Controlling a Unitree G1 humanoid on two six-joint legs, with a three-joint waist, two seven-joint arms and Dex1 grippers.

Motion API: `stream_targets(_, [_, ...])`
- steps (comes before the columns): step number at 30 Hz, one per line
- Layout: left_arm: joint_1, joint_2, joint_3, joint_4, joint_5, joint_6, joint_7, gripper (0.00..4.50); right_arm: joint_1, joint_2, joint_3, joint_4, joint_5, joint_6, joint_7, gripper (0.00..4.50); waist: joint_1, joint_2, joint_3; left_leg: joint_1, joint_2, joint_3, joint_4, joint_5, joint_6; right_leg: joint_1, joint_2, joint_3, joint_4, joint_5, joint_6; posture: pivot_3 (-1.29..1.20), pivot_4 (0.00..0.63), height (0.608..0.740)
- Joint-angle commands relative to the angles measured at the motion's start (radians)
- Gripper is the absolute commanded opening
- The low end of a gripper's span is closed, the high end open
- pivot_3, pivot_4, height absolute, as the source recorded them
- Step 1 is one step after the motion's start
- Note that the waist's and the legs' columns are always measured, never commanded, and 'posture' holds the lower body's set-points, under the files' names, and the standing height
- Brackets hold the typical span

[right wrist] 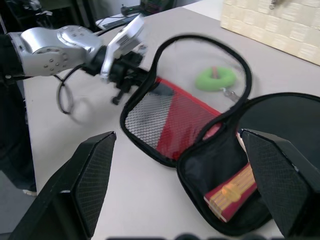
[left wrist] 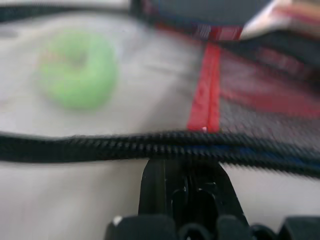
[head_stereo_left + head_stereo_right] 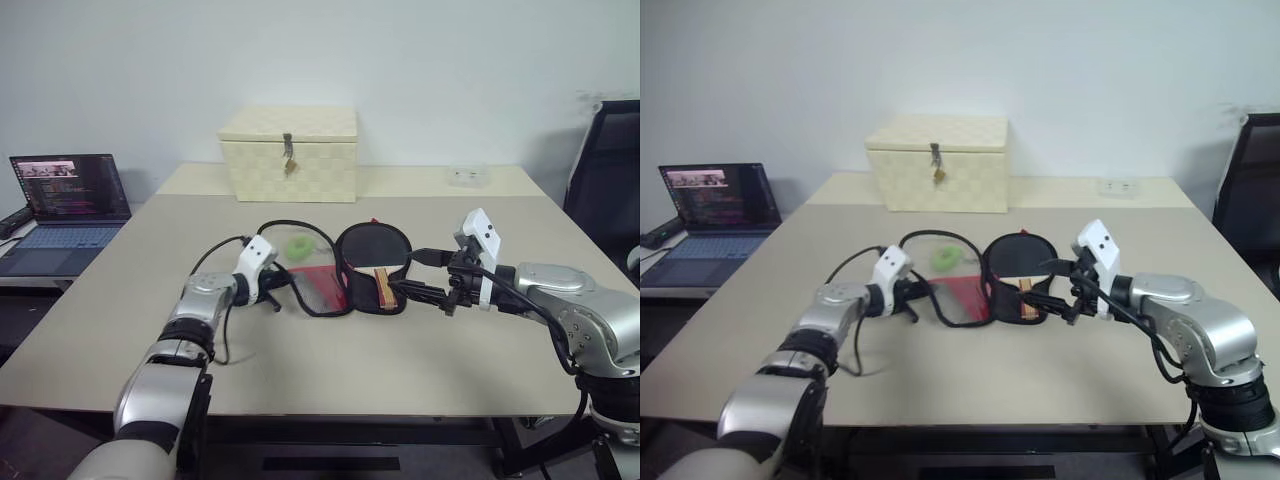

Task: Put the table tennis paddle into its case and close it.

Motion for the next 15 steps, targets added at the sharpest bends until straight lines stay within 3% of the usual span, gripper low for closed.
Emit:
stream_targets(1, [-0.129,-0.068,-0.013,0.009,0.015,-0.056,0.003,0.04,-0.017,-0.021,-0.057,0.004,0.032,0.009,-0.002,4.37,0.007,0.0,0.0,-0.002,0.0,-0.001,0.003,0.0,0.0,0.0,0.0,-0.001,0.0,0.0,0.001,0.0,0.15,0.74])
stream_targets(8, [-0.241,-0.153,-0.011,0.087,0.041,-0.083,0.053,0.04,0.003,-0.032,-0.135,0.015,0.073,0.096,-0.068,4.37,-0.016,0.0,0.0,-0.003,-0.001,0.001,0.006,-0.001,0.001,0.0,0.0,0.002,0.0,0.001,0.004,0.0,0.15,0.74])
stream_targets(15, [-0.194,-0.111,0.036,0.072,-0.001,-0.099,0.003,0.04,-0.03,0.009,-0.125,0.153,-0.001,0.07,-0.174,4.37,-0.027,0.0,0.0,-0.002,-0.001,0.003,0.006,-0.001,0.001,-0.001,0.001,0.004,0.002,0.001,0.003,0.0,0.15,0.74])
